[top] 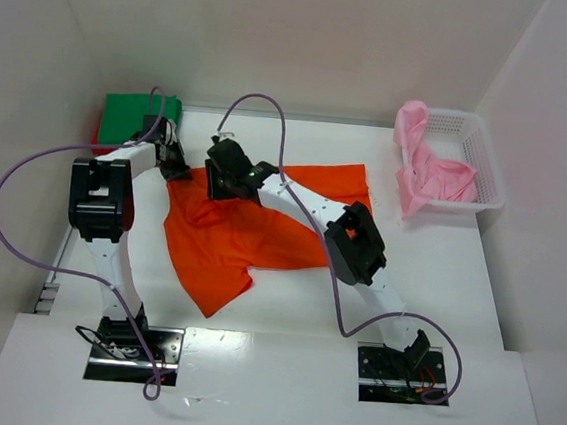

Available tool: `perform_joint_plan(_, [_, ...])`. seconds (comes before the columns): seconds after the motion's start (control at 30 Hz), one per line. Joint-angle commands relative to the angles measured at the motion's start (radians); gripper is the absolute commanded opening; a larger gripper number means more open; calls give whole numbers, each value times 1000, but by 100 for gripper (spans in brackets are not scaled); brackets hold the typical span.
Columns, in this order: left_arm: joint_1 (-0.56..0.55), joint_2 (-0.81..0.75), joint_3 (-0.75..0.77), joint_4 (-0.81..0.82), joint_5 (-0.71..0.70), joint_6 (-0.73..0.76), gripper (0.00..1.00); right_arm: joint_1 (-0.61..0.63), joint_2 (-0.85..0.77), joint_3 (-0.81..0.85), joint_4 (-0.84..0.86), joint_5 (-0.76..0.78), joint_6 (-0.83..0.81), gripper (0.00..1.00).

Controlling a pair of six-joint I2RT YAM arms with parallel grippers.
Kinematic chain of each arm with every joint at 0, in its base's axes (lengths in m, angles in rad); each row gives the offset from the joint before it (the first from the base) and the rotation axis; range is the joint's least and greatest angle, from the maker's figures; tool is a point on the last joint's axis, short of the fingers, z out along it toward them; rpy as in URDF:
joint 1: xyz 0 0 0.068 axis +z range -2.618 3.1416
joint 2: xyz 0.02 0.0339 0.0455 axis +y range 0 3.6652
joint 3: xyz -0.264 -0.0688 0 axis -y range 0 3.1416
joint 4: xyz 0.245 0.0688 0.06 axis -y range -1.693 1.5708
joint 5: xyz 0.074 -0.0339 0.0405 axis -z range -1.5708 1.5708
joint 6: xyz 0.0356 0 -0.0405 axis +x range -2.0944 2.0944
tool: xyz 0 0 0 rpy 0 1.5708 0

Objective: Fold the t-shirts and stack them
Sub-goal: Fold the flattened tshirt in 1/3 of the way

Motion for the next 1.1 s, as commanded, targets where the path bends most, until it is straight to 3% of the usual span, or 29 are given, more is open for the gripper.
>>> perform_joint_plan(0.0, [1,18,34,-10,-6,21,0,6,91,168,-64,70,-133,42])
perform_joint_plan(0.37, [1,28,34,-10,-6,31,2,15,147,225,-98,79,-167,45])
perform_joint_plan(0.93, [1,37,34,-19,-6,31,2,35,165,162,-87,151,-205,45])
perform_joint_plan(1.0, [1,37,34,-19,-6,31,2,35,186,162,-87,160,-205,34])
perform_joint_plan(1.07, [1,37,34,-19,-6,31,2,35,187,162,-87,161,-205,29])
